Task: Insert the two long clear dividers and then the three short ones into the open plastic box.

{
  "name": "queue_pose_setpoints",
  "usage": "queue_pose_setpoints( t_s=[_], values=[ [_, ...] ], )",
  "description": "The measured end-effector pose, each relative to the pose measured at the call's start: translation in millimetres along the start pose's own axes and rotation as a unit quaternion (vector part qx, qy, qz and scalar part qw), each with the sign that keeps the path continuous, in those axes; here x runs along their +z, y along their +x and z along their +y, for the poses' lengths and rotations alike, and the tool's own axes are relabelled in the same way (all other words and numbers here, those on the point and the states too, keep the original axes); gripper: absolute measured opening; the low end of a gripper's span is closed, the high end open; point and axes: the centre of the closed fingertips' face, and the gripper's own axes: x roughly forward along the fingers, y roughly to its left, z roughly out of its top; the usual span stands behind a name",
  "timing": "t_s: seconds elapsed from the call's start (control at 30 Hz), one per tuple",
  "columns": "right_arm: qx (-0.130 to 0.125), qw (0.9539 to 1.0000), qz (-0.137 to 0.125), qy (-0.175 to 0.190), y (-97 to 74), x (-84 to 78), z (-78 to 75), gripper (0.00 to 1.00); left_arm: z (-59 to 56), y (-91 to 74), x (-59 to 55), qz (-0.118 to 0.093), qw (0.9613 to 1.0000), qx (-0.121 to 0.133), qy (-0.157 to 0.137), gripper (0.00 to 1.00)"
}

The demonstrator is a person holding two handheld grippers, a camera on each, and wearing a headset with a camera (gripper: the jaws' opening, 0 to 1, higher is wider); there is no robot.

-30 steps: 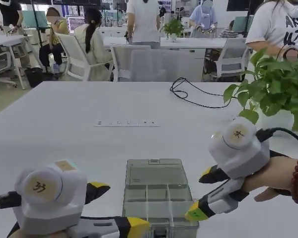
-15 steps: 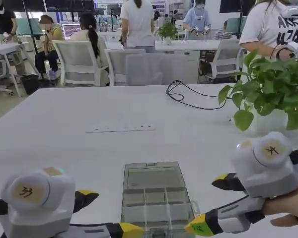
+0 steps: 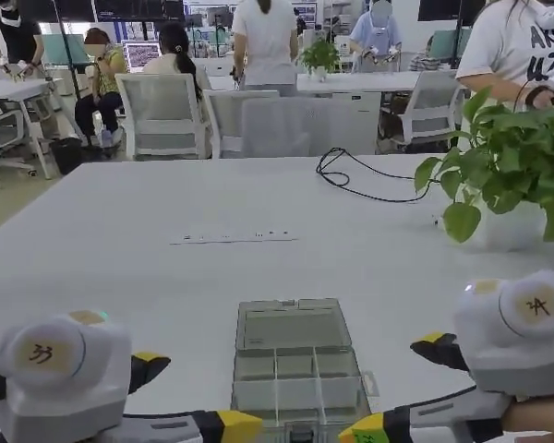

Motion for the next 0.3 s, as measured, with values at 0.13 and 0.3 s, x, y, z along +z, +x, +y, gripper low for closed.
queue_pose_setpoints(
  t_s=[0.13, 0.3],
  values=[
    [0.005, 1.0000, -0.004, 0.004, 2.4, -2.6, 2.1, 1.00, -0.4, 0.9, 0.8, -0.002, 1.0000, 0.000, -0.002, 0.86],
    [0.002, 1.0000, -0.004, -0.006, 3.8, -6.0, 3.2, 1.00, -0.7, 0.6, -1.5, 0.006, 1.0000, 0.003, 0.006, 0.88]
  ],
)
